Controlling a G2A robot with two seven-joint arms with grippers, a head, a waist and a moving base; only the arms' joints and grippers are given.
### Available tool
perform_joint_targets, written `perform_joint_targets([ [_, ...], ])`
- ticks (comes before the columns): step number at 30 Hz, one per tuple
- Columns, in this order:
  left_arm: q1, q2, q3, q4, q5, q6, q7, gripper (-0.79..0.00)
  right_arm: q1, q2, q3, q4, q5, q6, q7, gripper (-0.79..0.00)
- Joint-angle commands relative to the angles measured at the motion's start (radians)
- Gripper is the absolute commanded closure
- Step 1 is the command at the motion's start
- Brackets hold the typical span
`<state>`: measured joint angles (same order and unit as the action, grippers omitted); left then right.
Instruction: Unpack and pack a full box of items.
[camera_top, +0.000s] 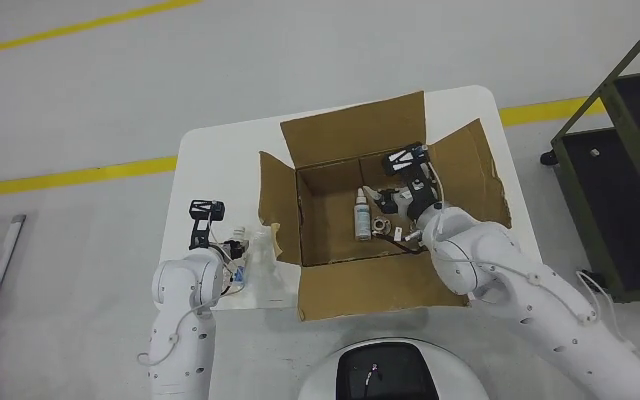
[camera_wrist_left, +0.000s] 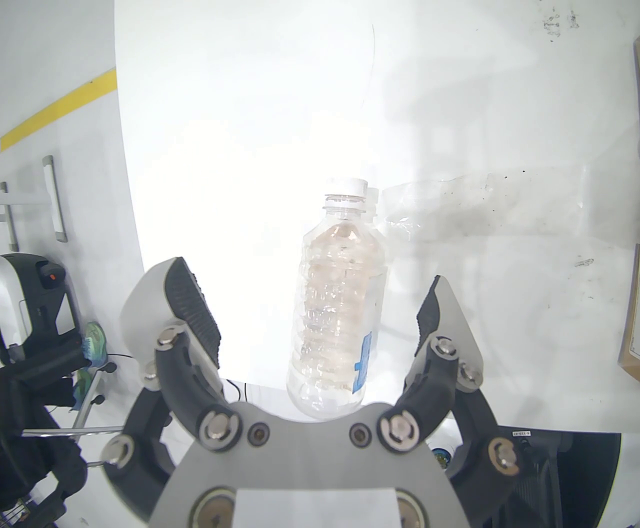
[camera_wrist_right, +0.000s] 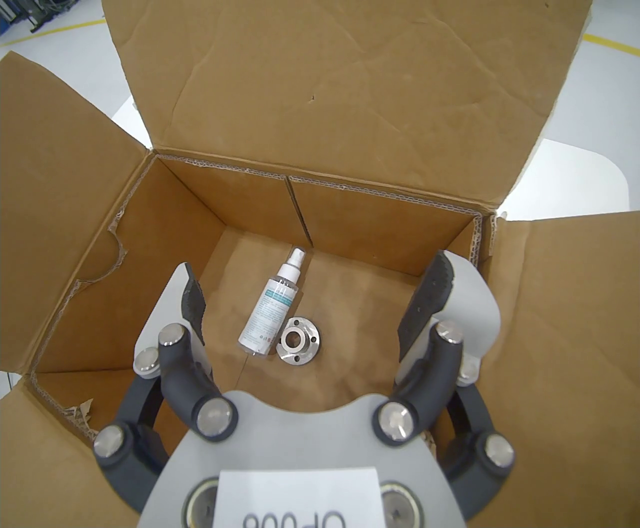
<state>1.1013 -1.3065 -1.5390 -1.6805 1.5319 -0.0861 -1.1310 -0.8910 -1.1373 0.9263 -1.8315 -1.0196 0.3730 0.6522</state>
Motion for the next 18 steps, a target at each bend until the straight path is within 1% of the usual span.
perform_joint_targets([
  [1,0.0,0.0,0.0,0.0,0.0,0.0,0.0,-0.785,0.0,0.0,0.0,0.0,0.0,0.0,0.0,-0.785],
  [7,0.0,0.0,0.0,0.0,0.0,0.0,0.0,-0.785,0.0,0.0,0.0,0.0,0.0,0.0,0.0,-0.785],
  [10,0.0,0.0,0.0,0.0,0.0,0.0,0.0,-0.785,0.009,-0.009,-0.02,-0.001,0.03,-0.054,-0.016,-0.785],
  [12,0.0,0.0,0.0,0.0,0.0,0.0,0.0,-0.785,0.035,-0.022,-0.042,0.029,0.037,-0.016,0.015,-0.785],
  [18,0.0,0.0,0.0,0.0,0.0,0.0,0.0,-0.785,0.156,-0.088,-0.146,0.128,0.119,0.174,0.103,-0.785],
])
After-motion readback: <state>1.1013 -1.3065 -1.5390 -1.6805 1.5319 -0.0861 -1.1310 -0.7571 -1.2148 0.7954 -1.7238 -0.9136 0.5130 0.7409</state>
